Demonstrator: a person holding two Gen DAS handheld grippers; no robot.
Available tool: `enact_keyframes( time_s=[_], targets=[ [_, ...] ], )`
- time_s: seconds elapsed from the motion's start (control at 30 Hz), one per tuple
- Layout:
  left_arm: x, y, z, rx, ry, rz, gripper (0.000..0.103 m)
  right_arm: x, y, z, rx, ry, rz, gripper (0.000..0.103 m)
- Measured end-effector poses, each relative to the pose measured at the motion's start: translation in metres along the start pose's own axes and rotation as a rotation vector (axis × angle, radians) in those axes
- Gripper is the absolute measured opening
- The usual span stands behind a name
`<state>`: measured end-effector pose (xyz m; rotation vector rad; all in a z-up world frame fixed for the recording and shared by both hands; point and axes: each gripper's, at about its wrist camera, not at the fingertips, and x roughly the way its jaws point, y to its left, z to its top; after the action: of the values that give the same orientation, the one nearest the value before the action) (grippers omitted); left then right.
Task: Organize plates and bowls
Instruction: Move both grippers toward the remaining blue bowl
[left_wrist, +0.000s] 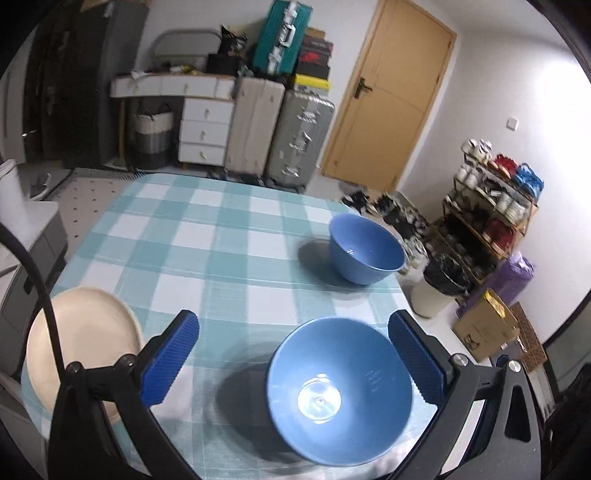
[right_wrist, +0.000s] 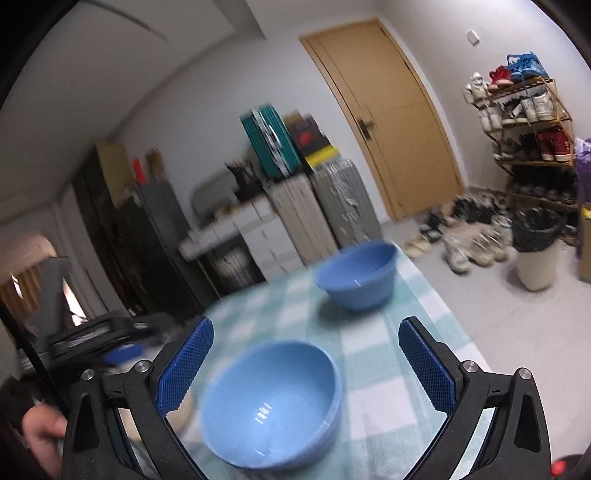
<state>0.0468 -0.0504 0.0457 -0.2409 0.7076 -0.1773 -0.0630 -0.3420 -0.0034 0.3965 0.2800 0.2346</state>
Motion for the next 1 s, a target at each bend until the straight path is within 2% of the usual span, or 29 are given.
enact_keyframes(
  time_s=[0.1,0.23,0.33,0.37,0.5,0.57,0.67,0.77,0.9,1.0],
  targets=[
    [0.008,-0.012,0.029,0.046,0.031,0.016,0.103,0.002,0.011,0.014,-0.067,-0.004,-0.002,0.102],
    [0.027,-0.039,0.065,0.175,0.03,0.187,0.103,0.021,0.017,0.048,-0.165,-0.001,-0.02,0.102],
    [0.062,-0.06,0.08,0.317,0.117,0.229,0.103,0.054,0.009,0.071,-0.191,0.083,-0.024,0.102],
    [0.072,-0.063,0.084,0.332,0.14,0.243,0.103,0.063,0.005,0.076,-0.199,0.098,-0.031,0.102],
    [0.119,-0.063,0.111,0.26,0.255,0.186,0.103,0.105,-0.023,0.098,-0.182,0.13,-0.059,0.102],
    [0.139,-0.061,0.119,0.221,0.277,0.174,0.103,0.124,-0.041,0.108,-0.14,0.151,-0.047,0.102],
    [0.173,-0.058,0.132,0.201,0.307,0.233,0.103,0.159,-0.08,0.12,-0.043,0.215,-0.027,0.102],
    [0.2,-0.051,0.142,0.152,0.336,0.22,0.103,0.194,-0.111,0.124,0.031,0.304,0.01,0.102],
    [0.24,-0.053,0.142,0.143,0.414,0.188,0.103,0.238,-0.144,0.125,0.097,0.379,-0.022,0.102],
    [0.269,-0.059,0.133,0.146,0.477,0.175,0.102,0.278,-0.162,0.123,0.084,0.471,-0.037,0.095]
  ],
)
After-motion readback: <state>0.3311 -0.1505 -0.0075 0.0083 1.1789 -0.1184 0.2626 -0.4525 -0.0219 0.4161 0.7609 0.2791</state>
